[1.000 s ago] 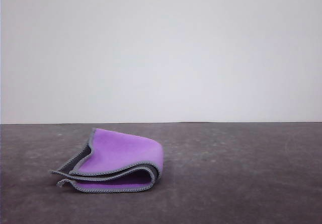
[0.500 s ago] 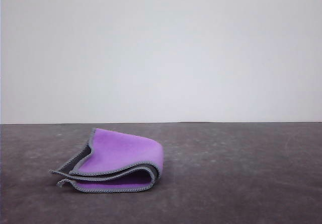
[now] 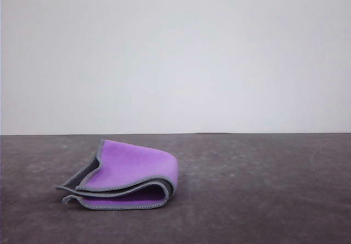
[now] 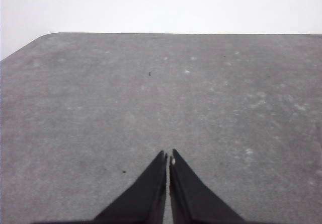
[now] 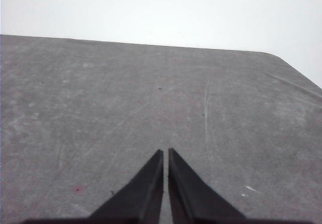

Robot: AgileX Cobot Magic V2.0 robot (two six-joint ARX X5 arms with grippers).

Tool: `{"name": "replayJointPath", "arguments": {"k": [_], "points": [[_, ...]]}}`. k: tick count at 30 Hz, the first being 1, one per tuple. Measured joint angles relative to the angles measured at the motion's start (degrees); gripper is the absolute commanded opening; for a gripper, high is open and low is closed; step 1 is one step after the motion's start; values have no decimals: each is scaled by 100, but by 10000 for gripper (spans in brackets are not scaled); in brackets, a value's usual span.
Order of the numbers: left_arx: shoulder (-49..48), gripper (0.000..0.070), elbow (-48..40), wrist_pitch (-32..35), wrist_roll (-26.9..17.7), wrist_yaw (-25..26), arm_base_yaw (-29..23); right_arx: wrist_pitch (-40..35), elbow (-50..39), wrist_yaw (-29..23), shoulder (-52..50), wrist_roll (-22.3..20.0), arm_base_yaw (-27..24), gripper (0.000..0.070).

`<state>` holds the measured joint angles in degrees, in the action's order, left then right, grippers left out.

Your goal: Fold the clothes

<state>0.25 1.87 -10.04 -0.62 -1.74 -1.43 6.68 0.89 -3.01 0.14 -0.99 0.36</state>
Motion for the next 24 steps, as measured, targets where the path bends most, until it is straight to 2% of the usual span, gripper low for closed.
{"name": "replayJointPath", "arguments": {"k": [24], "points": [[0, 0, 0, 0, 0, 0, 0, 0, 0, 0, 0, 0, 0, 15]]}}
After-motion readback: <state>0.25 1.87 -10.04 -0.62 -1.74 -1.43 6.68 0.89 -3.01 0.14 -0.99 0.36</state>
